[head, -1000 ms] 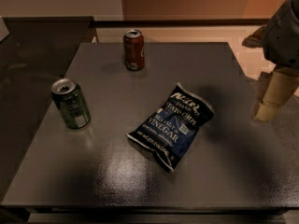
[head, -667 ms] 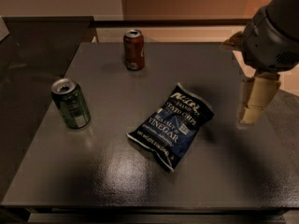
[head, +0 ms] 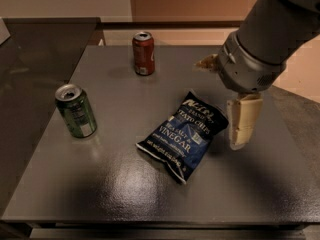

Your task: Pick blue chip bag

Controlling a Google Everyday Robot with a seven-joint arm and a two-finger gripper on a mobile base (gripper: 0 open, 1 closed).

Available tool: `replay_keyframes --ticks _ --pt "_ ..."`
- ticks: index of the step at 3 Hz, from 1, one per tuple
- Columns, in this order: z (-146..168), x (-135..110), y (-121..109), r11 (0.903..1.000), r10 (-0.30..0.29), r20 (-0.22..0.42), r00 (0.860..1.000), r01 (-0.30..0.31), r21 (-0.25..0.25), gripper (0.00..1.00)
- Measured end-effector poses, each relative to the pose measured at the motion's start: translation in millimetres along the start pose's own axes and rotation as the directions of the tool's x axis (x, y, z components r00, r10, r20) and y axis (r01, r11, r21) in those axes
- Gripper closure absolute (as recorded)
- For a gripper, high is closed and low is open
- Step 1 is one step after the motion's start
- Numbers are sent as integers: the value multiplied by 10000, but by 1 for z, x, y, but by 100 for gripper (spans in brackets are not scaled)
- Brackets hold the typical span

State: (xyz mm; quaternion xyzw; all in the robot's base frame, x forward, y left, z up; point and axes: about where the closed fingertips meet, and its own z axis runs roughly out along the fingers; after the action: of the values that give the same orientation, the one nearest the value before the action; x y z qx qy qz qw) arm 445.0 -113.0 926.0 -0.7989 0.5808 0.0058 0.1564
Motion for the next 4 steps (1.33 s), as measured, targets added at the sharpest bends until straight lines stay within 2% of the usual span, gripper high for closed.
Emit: replay_keyframes --ticks 1,2,3,4 --pt "19 -19 5 9897 -1369 197 9904 1376 -395 0" --pt "38 -31 11 9658 -2417 388 9696 2442 -867 0" --pt "58 -38 16 9384 -3111 617 9484 3168 -1382 0" --pt "77 -41 21 9140 -3540 699 9326 3609 -1853 0"
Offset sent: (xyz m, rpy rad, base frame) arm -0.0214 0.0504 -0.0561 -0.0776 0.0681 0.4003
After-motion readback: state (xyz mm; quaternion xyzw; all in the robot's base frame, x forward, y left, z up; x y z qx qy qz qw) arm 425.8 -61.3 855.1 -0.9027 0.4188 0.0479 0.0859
